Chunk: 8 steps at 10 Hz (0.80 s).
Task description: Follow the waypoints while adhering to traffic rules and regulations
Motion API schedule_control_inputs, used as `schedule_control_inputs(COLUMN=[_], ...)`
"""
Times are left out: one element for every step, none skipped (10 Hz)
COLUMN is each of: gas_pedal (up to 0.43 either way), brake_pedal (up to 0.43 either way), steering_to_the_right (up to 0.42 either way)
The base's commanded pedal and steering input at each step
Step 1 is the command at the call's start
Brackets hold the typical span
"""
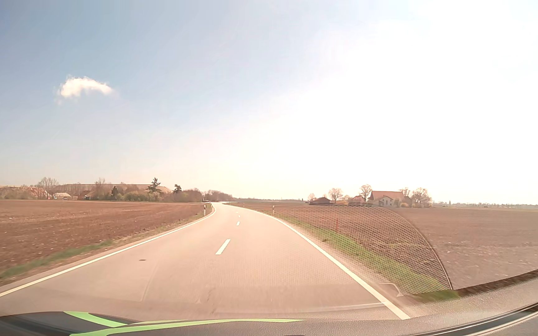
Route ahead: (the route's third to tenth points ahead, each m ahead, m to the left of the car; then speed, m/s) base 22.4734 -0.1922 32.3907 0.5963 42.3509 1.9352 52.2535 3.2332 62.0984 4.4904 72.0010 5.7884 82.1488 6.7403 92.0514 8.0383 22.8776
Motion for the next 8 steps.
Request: schedule_control_inputs(gas_pedal=[0.169,0.169,0.169,0.169,0.169,0.169,0.169,0.169], brake_pedal=[0.000,0.000,0.000,0.000,0.000,0.000,0.000,0.000], steering_to_the_right=[-0.009,-0.009,-0.010,-0.014,-0.016,-0.017,-0.017,-0.018])
